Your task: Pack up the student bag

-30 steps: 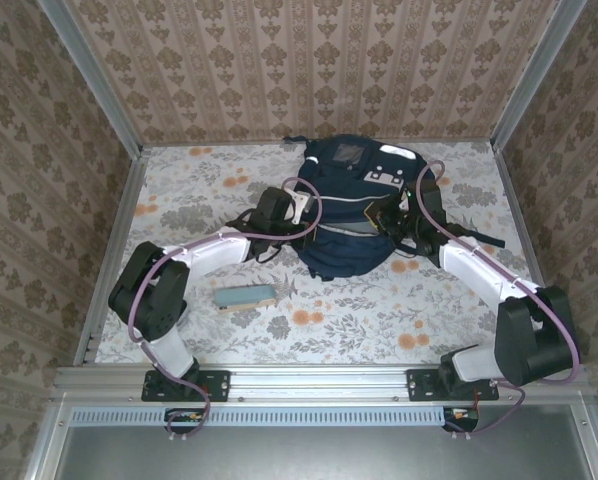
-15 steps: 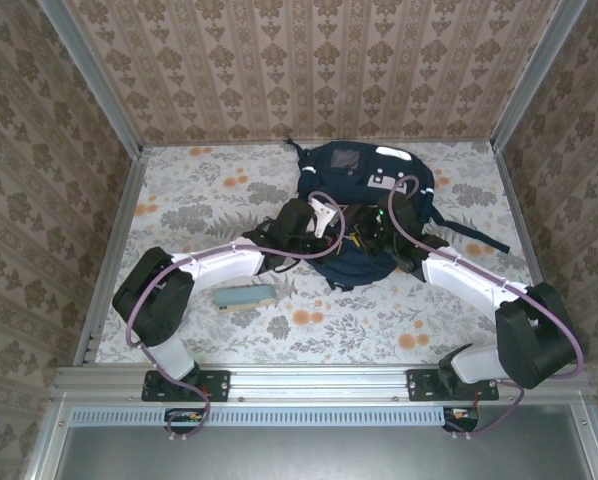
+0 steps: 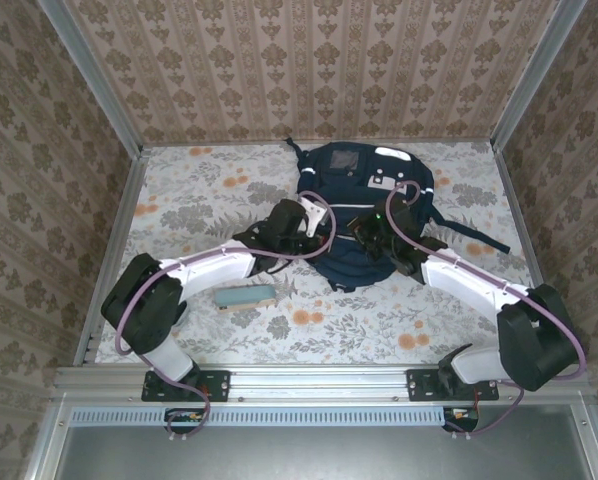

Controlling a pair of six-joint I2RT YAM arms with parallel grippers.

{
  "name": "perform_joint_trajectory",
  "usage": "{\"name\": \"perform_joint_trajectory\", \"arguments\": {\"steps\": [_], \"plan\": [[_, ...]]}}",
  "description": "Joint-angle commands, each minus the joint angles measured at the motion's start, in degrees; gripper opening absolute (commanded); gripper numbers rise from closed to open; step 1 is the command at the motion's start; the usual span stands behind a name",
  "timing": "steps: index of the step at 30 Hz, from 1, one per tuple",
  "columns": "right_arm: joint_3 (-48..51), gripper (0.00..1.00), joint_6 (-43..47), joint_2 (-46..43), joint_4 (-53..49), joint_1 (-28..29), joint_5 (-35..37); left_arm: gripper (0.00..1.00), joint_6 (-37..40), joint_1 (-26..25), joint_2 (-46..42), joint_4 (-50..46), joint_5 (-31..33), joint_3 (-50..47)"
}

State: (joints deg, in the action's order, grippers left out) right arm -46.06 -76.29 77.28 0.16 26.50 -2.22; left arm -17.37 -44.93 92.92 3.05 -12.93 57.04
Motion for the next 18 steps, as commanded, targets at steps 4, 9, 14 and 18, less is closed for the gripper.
{"name": "perform_joint_trajectory", "arguments": {"steps": [4,9,14,18], "plan": [[1.01,0.02,5.65,-7.86,-13.14,-2.32,2.18,0.00,3.71,6.98,-1.51,-2.97,6.63,0.70],[2.98,0.01,7.77,-10.65,-14.40,-5.42,-1.01,0.00,5.38,9.81,1.69,-2.39,5.13,3.46],[2.59,0.01,10.12,-9.34,-12.63,-8.11,-6.28,0.00,5.42,11.68,7.01,-1.31,2.32,8.57],[0.21,0.01,11.42,-6.67,-10.34,-8.50,-9.47,0.00,4.72,12.48,10.06,-1.69,0.21,11.97]]}}
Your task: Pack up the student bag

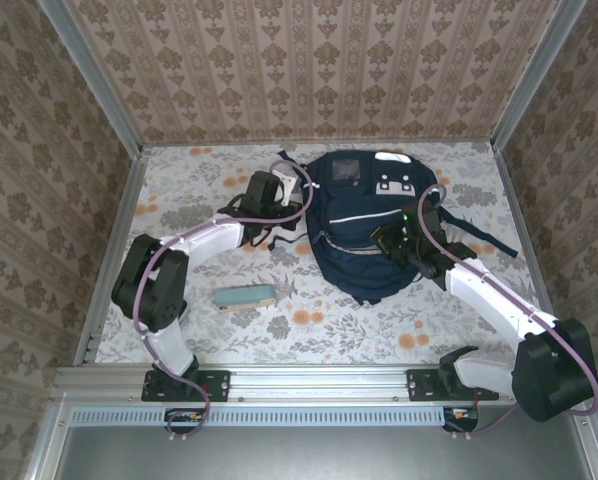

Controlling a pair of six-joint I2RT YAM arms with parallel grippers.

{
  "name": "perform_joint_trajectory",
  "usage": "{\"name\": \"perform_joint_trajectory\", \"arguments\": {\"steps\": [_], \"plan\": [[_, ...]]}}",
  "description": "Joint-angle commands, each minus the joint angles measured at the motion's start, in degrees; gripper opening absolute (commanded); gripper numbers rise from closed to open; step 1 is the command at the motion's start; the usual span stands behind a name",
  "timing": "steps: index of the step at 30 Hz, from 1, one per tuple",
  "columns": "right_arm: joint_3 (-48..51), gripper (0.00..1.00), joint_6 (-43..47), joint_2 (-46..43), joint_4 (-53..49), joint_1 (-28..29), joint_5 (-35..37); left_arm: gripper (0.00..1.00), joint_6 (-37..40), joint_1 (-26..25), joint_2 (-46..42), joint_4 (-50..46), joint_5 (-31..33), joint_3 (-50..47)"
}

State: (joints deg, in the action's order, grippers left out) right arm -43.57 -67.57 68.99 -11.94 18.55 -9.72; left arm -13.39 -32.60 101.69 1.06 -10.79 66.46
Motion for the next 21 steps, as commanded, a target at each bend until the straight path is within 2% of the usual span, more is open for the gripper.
{"name": "perform_joint_trajectory", "arguments": {"steps": [1,3,6,8,10,12,14,15,17,19,21], "plan": [[-2.94,0.01,2.97,2.36,2.41,-0.54,-2.46,0.00,0.37,0.25,1.41,-0.10,-2.04,2.93],[-4.15,0.02,3.42,3.91,3.64,-0.58,-3.49,0.01,-1.05,0.58,1.06,-1.91,-1.96,3.41],[-6.53,0.02,4.21,6.43,5.08,-0.60,-4.66,0.21,-3.54,1.34,-1.12,-5.64,-1.09,2.90],[-8.40,0.02,4.65,8.54,6.63,-0.57,-6.18,0.39,-5.15,1.87,-3.73,-8.64,0.32,1.52],[-10.32,0.03,5.38,11.07,7.65,-0.36,-8.00,0.52,-6.64,2.26,-6.68,-11.96,2.42,-0.11],[-12.90,0.07,6.32,15.00,6.89,-0.06,-9.83,0.60,-8.49,2.70,-9.78,-15.94,5.43,-1.96],[-15.79,0.17,7.87,18.72,5.67,0.72,-12.15,0.64,-10.80,3.51,-12.93,-20.37,7.95,-3.87],[-16.69,0.26,8.71,19.80,4.95,1.26,-12.47,0.67,-11.72,3.90,-14.23,-22.18,8.44,-4.77],[-18.69,0.51,11.24,21.34,1.95,2.68,-11.25,0.75,-13.43,4.53,-17.11,-26.68,10.94,-6.70],[-19.48,0.66,13.61,21.37,-0.49,4.04,-9.05,0.82,-14.98,5.10,-19.74,-30.75,13.83,-8.31],[-19.78,0.74,16.06,20.64,-2.87,5.19,-6.63,0.87,-16.87,6.06,-22.23,-34.44,16.34,-9.84]]}}
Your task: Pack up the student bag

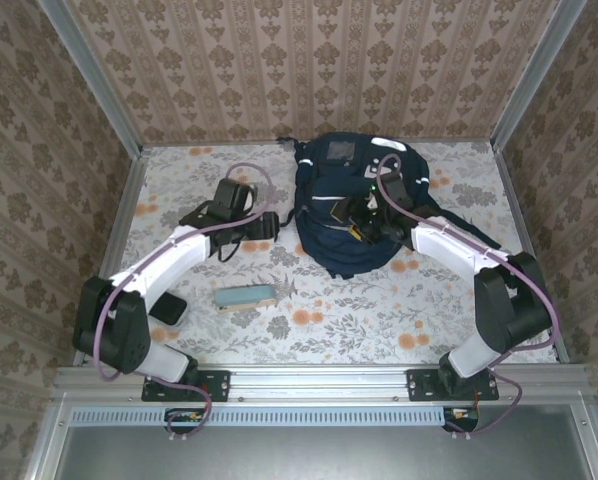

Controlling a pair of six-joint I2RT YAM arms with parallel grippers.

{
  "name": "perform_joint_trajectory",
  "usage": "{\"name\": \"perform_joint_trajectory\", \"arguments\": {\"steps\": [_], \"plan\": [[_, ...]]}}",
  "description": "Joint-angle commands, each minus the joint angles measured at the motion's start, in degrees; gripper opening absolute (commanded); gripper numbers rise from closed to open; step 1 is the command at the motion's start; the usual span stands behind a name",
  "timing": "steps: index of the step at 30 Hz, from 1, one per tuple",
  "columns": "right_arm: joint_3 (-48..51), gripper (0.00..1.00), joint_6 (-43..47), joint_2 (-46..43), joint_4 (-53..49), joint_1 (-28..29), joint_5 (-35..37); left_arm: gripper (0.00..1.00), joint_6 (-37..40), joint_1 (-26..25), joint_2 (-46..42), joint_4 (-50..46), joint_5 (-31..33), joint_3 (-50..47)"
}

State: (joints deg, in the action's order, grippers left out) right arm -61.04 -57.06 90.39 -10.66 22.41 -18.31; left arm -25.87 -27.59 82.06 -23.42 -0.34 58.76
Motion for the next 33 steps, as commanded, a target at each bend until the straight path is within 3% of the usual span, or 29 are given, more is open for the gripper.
{"name": "perform_joint_trajectory", "arguments": {"steps": [1,6,12,21,28,33], "plan": [[-2.49,0.77,6.90,-1.20,-5.81,1.88,3.04,0.88,-5.48,2.76,-3.76,-11.76,6.67,-3.06],[-1.36,0.87,11.31,-3.90,-10.56,3.89,7.54,0.97,-10.73,9.71,-8.97,-19.20,12.16,-7.13],[0.54,0.94,11.88,-4.80,-10.30,4.04,7.02,1.00,-15.43,21.19,-15.24,-21.86,18.65,-12.88],[-1.09,0.96,12.06,-3.13,-10.01,4.04,5.00,1.00,-16.85,38.31,-17.32,-14.37,14.85,-22.06],[-1.98,0.96,11.77,-2.24,-10.40,4.05,3.83,0.99,-16.87,43.19,-11.94,-7.58,8.05,-24.56],[-1.92,0.96,11.19,-2.26,-10.16,4.13,3.35,0.91,-17.33,43.59,-9.65,-4.87,5.67,-25.01]]}}
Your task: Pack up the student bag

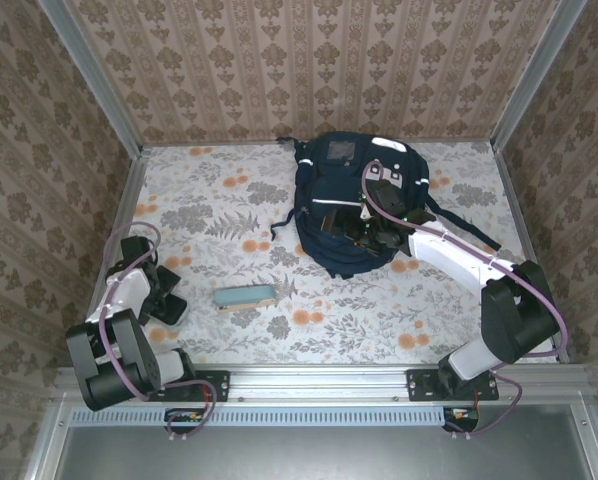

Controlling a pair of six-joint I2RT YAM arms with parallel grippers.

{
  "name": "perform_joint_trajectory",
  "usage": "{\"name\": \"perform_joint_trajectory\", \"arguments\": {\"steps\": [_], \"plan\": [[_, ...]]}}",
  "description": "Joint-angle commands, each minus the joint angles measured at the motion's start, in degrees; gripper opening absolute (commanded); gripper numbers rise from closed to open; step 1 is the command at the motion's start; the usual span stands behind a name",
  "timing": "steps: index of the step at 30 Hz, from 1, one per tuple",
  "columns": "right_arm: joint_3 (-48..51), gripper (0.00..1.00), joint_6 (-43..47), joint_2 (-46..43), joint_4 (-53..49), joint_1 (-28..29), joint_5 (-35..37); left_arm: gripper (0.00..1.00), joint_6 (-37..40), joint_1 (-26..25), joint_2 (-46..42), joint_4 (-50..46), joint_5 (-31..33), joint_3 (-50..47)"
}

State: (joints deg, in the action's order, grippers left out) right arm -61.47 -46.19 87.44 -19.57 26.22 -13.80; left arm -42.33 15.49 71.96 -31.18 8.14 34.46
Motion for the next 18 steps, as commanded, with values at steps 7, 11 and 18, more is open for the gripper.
{"name": "perform_joint_trajectory", "arguments": {"steps": [7,11,18], "plan": [[-1.59,0.95,0.24,0.64,-1.48,0.33,-1.31,0.64,-0.23,0.10,-1.59,4.97,-7.26,-0.93],[-1.08,0.95,0.88,-0.21,0.09,0.83,-1.85,0.60,0.32,-3.00,-5.57,9.49,-13.88,-0.78],[-4.28,0.93,0.76,2.22,1.61,6.96,-0.42,0.61,-1.76,-14.58,-4.19,9.10,-21.95,8.61]]}}
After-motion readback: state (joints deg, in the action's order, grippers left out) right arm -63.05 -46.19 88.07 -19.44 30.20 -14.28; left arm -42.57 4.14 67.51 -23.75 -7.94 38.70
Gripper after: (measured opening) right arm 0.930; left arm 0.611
